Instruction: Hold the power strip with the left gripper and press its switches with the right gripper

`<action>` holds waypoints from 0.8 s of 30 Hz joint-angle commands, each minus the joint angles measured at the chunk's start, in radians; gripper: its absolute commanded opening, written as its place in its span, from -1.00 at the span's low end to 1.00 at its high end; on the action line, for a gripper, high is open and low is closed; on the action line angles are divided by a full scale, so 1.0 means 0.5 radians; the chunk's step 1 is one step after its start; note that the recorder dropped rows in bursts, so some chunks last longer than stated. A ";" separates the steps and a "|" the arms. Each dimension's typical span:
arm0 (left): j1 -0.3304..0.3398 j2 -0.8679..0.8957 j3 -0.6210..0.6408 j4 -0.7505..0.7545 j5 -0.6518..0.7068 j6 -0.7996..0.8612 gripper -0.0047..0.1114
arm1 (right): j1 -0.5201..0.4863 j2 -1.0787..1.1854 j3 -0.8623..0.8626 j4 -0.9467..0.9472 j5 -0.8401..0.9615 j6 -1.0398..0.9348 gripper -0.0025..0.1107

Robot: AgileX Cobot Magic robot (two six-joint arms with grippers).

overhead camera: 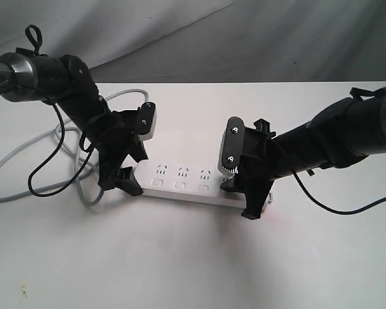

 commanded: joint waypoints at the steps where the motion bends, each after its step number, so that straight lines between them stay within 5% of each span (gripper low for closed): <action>1: -0.001 -0.003 -0.007 -0.014 0.022 -0.007 -0.03 | -0.009 0.061 0.011 -0.025 -0.024 -0.023 -0.20; 24: -0.001 -0.003 -0.007 -0.014 0.022 -0.007 -0.03 | -0.009 0.096 0.011 0.007 0.082 -0.015 -0.20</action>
